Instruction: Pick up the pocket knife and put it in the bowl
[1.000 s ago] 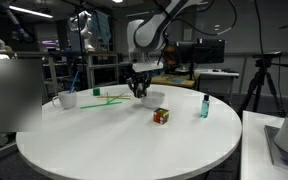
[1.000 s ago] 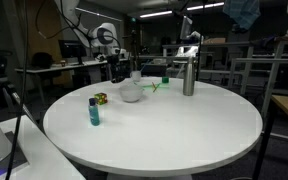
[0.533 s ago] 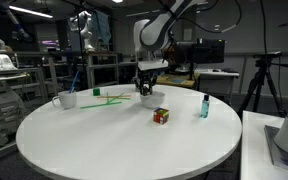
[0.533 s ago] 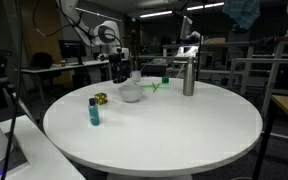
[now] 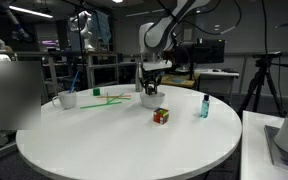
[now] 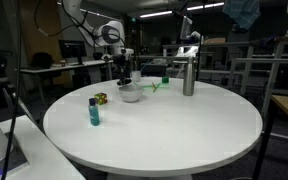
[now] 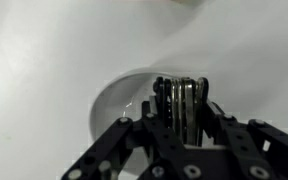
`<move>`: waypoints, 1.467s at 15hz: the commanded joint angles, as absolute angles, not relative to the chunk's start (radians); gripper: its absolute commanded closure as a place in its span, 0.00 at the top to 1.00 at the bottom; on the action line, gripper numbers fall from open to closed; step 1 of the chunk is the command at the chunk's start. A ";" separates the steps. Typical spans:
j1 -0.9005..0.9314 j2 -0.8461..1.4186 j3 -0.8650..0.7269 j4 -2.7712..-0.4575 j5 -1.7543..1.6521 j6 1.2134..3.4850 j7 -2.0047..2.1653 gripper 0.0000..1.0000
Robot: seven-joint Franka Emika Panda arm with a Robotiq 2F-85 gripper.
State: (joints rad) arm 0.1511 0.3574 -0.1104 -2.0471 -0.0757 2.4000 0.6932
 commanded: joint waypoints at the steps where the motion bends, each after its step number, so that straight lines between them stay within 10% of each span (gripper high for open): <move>1: 0.139 0.349 -0.111 -2.048 -0.087 2.379 0.712 0.20; 22: 0.134 0.410 -0.119 -2.011 -0.086 2.352 0.698 0.20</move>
State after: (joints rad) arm 0.1378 0.4086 -0.1195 -2.0408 -0.0757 2.3945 0.6930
